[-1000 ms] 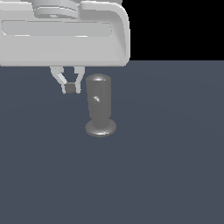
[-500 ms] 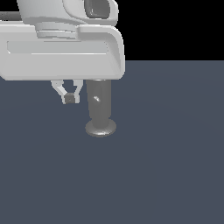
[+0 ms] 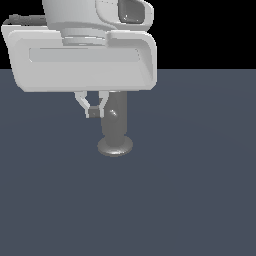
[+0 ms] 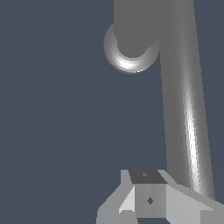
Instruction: Turn on the faucet by rotating a designated handle.
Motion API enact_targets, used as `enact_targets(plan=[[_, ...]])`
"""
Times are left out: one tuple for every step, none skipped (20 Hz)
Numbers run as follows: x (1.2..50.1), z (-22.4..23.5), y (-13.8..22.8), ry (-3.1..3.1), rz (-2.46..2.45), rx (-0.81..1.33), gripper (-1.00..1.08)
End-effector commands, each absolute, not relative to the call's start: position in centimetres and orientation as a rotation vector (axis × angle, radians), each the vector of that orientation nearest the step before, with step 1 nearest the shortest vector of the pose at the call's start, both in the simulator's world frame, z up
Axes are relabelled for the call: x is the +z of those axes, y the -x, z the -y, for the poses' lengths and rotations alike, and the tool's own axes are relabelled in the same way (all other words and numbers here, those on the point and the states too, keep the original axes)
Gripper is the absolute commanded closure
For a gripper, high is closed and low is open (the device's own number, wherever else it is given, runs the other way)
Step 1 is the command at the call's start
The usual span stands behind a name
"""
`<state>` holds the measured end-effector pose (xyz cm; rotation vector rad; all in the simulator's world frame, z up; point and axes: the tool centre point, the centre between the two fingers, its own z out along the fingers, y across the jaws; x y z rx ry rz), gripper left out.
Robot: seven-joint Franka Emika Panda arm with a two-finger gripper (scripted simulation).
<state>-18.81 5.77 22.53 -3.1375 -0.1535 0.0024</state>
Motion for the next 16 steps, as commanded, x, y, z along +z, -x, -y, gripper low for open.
enact_targets(plan=[[22.5, -4.1, 18.3, 3.138, 0.137, 0.000, 1.08], [22.5, -3.6, 18.1, 3.138, 0.137, 0.000, 1.08], [22.4, -3.1, 18.0, 3.138, 0.137, 0.000, 1.08], [22.4, -2.6, 17.9, 3.138, 0.137, 0.000, 1.08], [22.4, -2.1, 17.7, 3.138, 0.137, 0.000, 1.08], [22.4, -1.7, 17.6, 3.138, 0.137, 0.000, 1.08], [22.4, -1.2, 17.5, 3.138, 0.137, 0.000, 1.08], [22.4, -0.7, 17.4, 3.138, 0.137, 0.000, 1.08], [22.4, -0.2, 17.2, 3.138, 0.137, 0.000, 1.08], [22.3, 0.3, 17.1, 3.138, 0.137, 0.000, 1.08], [22.3, 0.7, 17.0, 3.138, 0.137, 0.000, 1.08], [22.3, 1.2, 16.8, 3.138, 0.137, 0.000, 1.08], [22.3, 1.7, 16.7, 3.138, 0.137, 0.000, 1.08], [22.3, 2.2, 16.6, 3.138, 0.137, 0.000, 1.08], [22.3, 2.6, 16.4, 3.138, 0.137, 0.000, 1.08], [22.3, 3.1, 16.3, 3.139, 0.138, 0.000, 1.08]])
